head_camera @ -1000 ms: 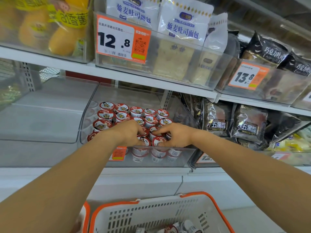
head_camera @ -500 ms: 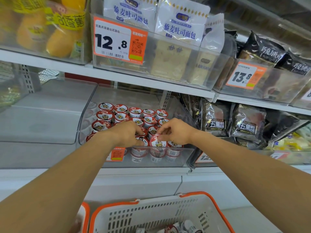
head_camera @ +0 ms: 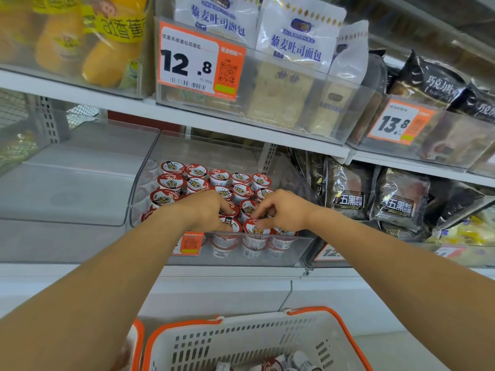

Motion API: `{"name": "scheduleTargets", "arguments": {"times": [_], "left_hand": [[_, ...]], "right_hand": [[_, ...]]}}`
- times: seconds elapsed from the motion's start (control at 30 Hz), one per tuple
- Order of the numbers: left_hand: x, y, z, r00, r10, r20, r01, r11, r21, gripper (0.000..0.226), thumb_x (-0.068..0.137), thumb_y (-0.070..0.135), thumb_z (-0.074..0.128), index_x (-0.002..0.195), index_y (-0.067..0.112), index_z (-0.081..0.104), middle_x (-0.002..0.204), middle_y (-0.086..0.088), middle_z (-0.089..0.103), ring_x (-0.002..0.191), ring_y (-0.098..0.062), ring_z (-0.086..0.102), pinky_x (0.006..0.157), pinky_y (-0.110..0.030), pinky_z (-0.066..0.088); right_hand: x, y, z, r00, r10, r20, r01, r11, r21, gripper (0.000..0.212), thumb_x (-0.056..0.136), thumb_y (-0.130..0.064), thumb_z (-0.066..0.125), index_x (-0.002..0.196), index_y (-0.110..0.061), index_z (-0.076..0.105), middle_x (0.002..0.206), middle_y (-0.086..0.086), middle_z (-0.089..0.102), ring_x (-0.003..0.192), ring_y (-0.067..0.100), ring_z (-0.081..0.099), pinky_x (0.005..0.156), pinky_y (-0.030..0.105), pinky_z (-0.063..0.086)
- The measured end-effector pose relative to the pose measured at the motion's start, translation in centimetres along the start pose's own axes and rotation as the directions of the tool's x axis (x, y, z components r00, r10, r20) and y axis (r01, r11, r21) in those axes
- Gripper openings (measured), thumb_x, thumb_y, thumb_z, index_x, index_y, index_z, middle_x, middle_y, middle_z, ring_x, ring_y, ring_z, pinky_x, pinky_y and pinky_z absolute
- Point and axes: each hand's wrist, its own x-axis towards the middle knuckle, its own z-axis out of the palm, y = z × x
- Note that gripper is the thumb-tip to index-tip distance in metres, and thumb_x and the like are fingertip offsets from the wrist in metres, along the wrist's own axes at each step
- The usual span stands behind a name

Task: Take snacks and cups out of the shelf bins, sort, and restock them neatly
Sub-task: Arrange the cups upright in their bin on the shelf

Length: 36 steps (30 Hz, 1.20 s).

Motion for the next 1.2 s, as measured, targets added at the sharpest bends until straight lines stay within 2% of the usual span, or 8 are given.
{"name": "scheduleTargets", "arguments": {"times": [0.2, 0.7, 0.8, 0.9, 0.97, 1.03, 1.1, 1.2], "left_hand": [[-0.3, 0.3, -0.3, 1.0, 0.001, 0.014, 0.0, 1.0, -0.006, 0.053, 0.092, 0.037, 0.069, 0.141, 0.02, 0.057, 0.146, 0.002, 0.053, 0.131, -0.021, 0.051, 0.111, -0.035, 0.043], [-0.9, 1.1, 0.0, 0.999, -0.022, -0.03, 0.023, 1.0, 0.006, 0.042, 0.098, 0.033, 0.061, 0.136, 0.017, 0.06, 0.139, -0.002, 0.059, 0.122, -0.022, 0.056, 0.104, -0.033, 0.046], [-1.3, 2.2, 0.0, 0.985, -0.025, -0.17, 0.015, 0.998, -0.062, 0.034, 0.099, 0.025, 0.058, 0.132, 0.015, 0.062, 0.134, -0.005, 0.062, 0.115, -0.022, 0.059, 0.097, -0.033, 0.049], [-1.7, 4.1, 0.2, 0.9, 0.007, -0.437, -0.055, 0.994, -0.099, 0.025, 0.097, 0.019, 0.059, 0.12, 0.016, 0.068, 0.118, -0.003, 0.068, 0.096, -0.015, 0.064, 0.087, -0.03, 0.053], [-2.4, 6.1, 0.5, 0.808, 0.057, -0.586, -0.174, 0.974, -0.145, 0.015, 0.095, 0.016, 0.059, 0.106, 0.018, 0.068, 0.094, 0.004, 0.068, 0.072, -0.005, 0.059, 0.07, -0.023, 0.05], [-3.2, 8.1, 1.9, 0.771, 0.136, -0.623, -0.305, 0.937, -0.173, 0.012, 0.095, 0.013, 0.058, 0.098, 0.019, 0.067, 0.076, 0.005, 0.065, 0.059, -0.006, 0.054, 0.056, -0.017, 0.043], [-3.9, 9.4, 5.0, 0.826, 0.224, -0.518, -0.364, 0.913, -0.186, 0.011, 0.095, 0.01, 0.058, 0.097, 0.015, 0.066, 0.071, 0.005, 0.061, 0.056, -0.005, 0.052, 0.053, -0.017, 0.041], [-4.6, 8.5, 12.7, 0.963, 0.203, -0.178, -0.241, 0.945, -0.223, 0.013, 0.098, 0.018, 0.058, 0.108, 0.013, 0.065, 0.079, 0.008, 0.059, 0.062, -0.001, 0.056, 0.059, -0.017, 0.046]], "right_hand": [[-0.1, 1.2, 0.9, 0.999, -0.01, -0.037, 0.006, 0.994, -0.109, 0.05, 0.084, -0.047, 0.077, 0.129, -0.029, 0.066, 0.136, -0.006, 0.057, 0.128, 0.019, 0.045, 0.115, 0.039, 0.031], [-0.3, 0.4, 1.3, 0.999, 0.044, 0.001, -0.044, 0.999, -0.031, 0.05, 0.094, -0.036, 0.069, 0.14, -0.022, 0.058, 0.148, -0.002, 0.053, 0.136, 0.019, 0.048, 0.116, 0.037, 0.037], [-2.0, -0.5, 1.1, 0.964, 0.006, -0.267, 0.0, 1.0, 0.022, 0.041, 0.094, -0.032, 0.069, 0.133, -0.02, 0.063, 0.136, 0.001, 0.059, 0.125, 0.018, 0.054, 0.107, 0.031, 0.041], [-5.6, -1.9, 2.1, 0.729, -0.036, -0.684, 0.179, 0.974, 0.14, 0.019, 0.094, -0.016, 0.066, 0.113, -0.017, 0.068, 0.111, -0.002, 0.058, 0.098, 0.01, 0.058, 0.089, 0.019, 0.045], [-8.3, -1.3, 4.1, 0.652, -0.111, -0.75, 0.258, 0.963, 0.082, 0.012, 0.091, -0.009, 0.063, 0.102, -0.013, 0.067, 0.101, -0.001, 0.056, 0.087, 0.011, 0.058, 0.079, 0.018, 0.046], [-10.6, 1.2, 7.5, 0.749, -0.217, -0.626, 0.244, 0.969, -0.044, 0.011, 0.089, -0.01, 0.058, 0.099, -0.011, 0.065, 0.098, 0.003, 0.057, 0.084, 0.019, 0.057, 0.076, 0.029, 0.049], [-13.0, 3.9, 11.2, 0.969, -0.126, -0.213, 0.112, 0.991, -0.078, 0.021, 0.095, -0.017, 0.054, 0.114, -0.014, 0.062, 0.112, 0.006, 0.058, 0.095, 0.026, 0.059, 0.084, 0.042, 0.052], [-16.8, 8.3, 17.1, 0.89, 0.222, 0.397, -0.173, 0.972, -0.157, 0.045, 0.1, -0.023, 0.056, 0.144, -0.019, 0.045, 0.144, 0.008, 0.043, 0.124, 0.029, 0.051, 0.104, 0.039, 0.044]]}}
